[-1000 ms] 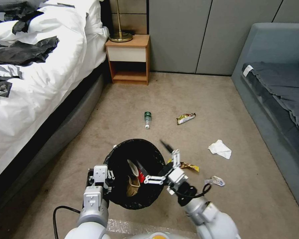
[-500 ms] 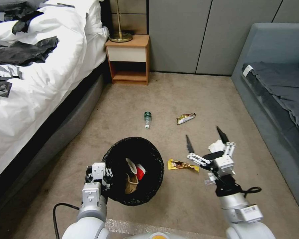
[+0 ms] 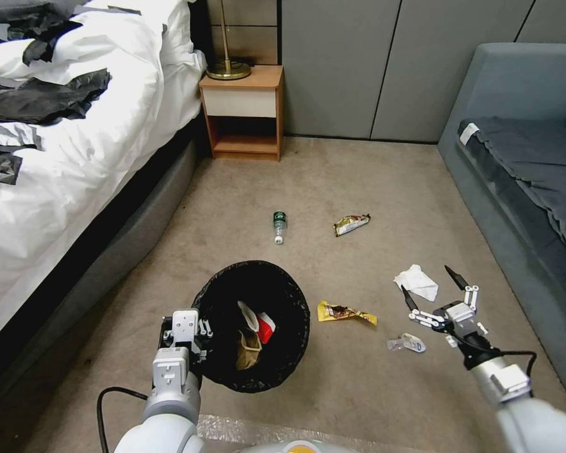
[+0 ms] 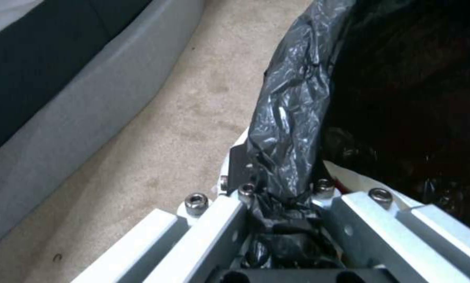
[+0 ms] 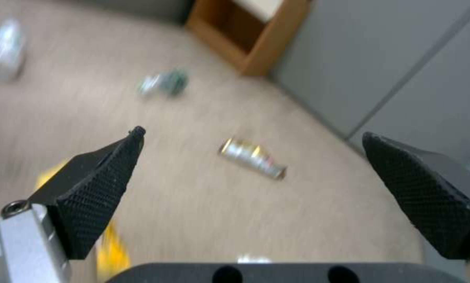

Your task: Pick up the trash bin, then pick up the garbage from the floor and place it into the trash bin.

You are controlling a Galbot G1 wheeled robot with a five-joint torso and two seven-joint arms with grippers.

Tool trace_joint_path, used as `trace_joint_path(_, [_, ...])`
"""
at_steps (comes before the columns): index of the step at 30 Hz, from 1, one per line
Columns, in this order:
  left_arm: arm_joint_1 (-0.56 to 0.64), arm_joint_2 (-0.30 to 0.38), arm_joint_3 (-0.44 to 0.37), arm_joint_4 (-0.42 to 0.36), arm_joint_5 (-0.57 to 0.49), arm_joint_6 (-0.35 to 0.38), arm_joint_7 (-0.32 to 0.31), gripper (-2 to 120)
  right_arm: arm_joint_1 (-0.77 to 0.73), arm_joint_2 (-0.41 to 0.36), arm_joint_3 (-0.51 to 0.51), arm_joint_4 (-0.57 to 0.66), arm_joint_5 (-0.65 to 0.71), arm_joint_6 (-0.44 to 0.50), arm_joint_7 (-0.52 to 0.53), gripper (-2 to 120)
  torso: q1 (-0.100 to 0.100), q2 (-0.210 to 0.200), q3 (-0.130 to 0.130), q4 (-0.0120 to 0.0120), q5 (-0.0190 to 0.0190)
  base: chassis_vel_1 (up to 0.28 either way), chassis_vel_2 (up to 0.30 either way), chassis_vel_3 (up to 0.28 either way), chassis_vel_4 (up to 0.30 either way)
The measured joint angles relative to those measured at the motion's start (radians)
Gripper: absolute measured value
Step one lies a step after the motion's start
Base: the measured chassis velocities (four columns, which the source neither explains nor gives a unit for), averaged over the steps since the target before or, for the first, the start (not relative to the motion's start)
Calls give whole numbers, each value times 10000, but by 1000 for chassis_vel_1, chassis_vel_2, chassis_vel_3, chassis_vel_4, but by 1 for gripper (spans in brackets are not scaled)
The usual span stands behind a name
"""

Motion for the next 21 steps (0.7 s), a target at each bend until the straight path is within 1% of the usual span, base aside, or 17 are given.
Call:
trace_joint_path(1, [29, -6, 3, -6, 39, -1, 0, 0, 318, -349, -82, -715, -105, 130, -350, 100, 0, 0, 0, -1, -3, 0, 0, 0, 0])
trace_joint_path(3, [87, -17, 10, -35, 98, -3, 0, 0, 739, -693, -300, -1636, -289, 363, -618, 100, 0, 0, 1, -3, -4, 0, 0, 0, 0])
trace_joint_path(4, [87, -17, 10, -35, 98, -3, 0, 0, 739, -693, -300, -1636, -289, 363, -618, 100, 0, 0, 1, -3, -4, 0, 0, 0, 0])
trace_joint_path(7, [194, -27, 14, -98, 181, -14, -2, 0, 1465, -856, -757, -3104, -681, 639, -1007, 100, 0, 0, 0, -2, -4, 0, 0, 0, 0])
trace_joint_path(8, [194, -27, 14, -98, 181, -14, -2, 0, 1465, -856, -757, -3104, -681, 639, -1007, 100, 0, 0, 0, -2, -4, 0, 0, 0, 0])
trace_joint_path(10, [263, -28, -10, -150, 217, -14, -3, 0, 1959, -789, -1001, -4043, -1307, 888, -1064, 100, 0, 0, 1, -3, -2, 0, 0, 0, 0])
trace_joint_path(11, [306, -30, -25, -173, 239, -16, -5, 0, 2321, -678, -1044, -4607, -1890, 1131, -1132, 100, 0, 0, 1, -4, -2, 0, 0, 0, 0])
trace_joint_path(12, [306, -30, -25, -173, 239, -16, -5, 0, 2321, -678, -1044, -4607, -1890, 1131, -1132, 100, 0, 0, 1, -4, -2, 0, 0, 0, 0])
trace_joint_path(14, [386, -41, -44, -207, 286, -17, -6, 0, 2928, -448, -1059, -5523, -2665, 1420, -1351, 100, 0, 0, 1, 2, -4, 0, 0, 0, 0])
trace_joint_path(15, [386, -41, -44, -207, 286, -17, -6, 0, 2928, -448, -1059, -5523, -2665, 1420, -1351, 100, 0, 0, 1, 2, -4, 0, 0, 0, 0])
trace_joint_path(18, [459, -73, -58, -231, 346, -23, -9, 0, 3439, -203, -1209, -6480, -2913, 1631, -1515, 100, 0, 0, 1, -2, -3, 0, 0, 0, 0])
trace_joint_path(21, [484, -91, -56, -231, 387, -30, -10, 0, 3612, -45, -1323, -6810, -2932, 1708, -1539, 100, 0, 0, 1, -2, -6, 0, 0, 0, 0])
